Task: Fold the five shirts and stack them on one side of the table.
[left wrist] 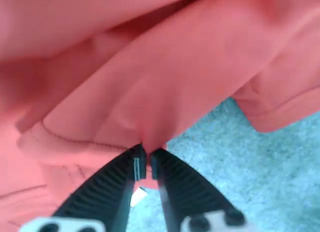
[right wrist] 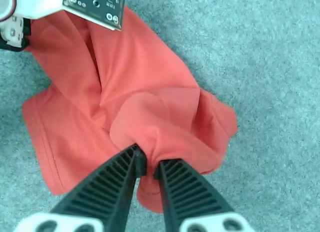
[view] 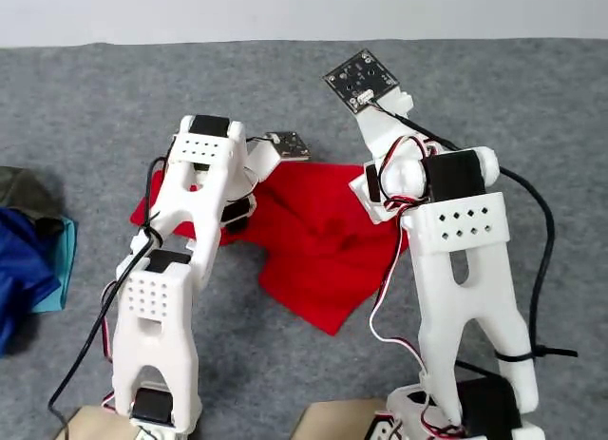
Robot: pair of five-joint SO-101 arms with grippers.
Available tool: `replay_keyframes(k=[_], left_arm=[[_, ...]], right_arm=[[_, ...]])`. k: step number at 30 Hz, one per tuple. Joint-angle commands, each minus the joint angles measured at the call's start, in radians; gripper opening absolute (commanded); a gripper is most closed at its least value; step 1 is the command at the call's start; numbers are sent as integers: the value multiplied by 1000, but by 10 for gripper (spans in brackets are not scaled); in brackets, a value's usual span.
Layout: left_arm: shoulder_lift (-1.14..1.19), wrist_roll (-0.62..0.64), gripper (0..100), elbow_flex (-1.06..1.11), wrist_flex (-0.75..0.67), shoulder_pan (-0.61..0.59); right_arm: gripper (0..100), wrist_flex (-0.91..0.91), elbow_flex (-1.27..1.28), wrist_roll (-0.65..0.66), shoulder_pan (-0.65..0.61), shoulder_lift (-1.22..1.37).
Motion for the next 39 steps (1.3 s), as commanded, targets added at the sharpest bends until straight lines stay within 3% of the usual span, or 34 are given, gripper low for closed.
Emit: replay_keyframes(k=[1,8,22,39], left_arm=[[-9,-12,14,-33,28,-9],[-91,-12,5,-33,31,-43],[-700,52,5,-27,29,-138],[-798,12,39,159,31,-147]], right_arm=[[9,-10,-5,-9,4,-2],[9,-7,-5,-8,4,-8],[9,-16,-11,-5,84,-174],[9,-10,-44,-5,96,-193]])
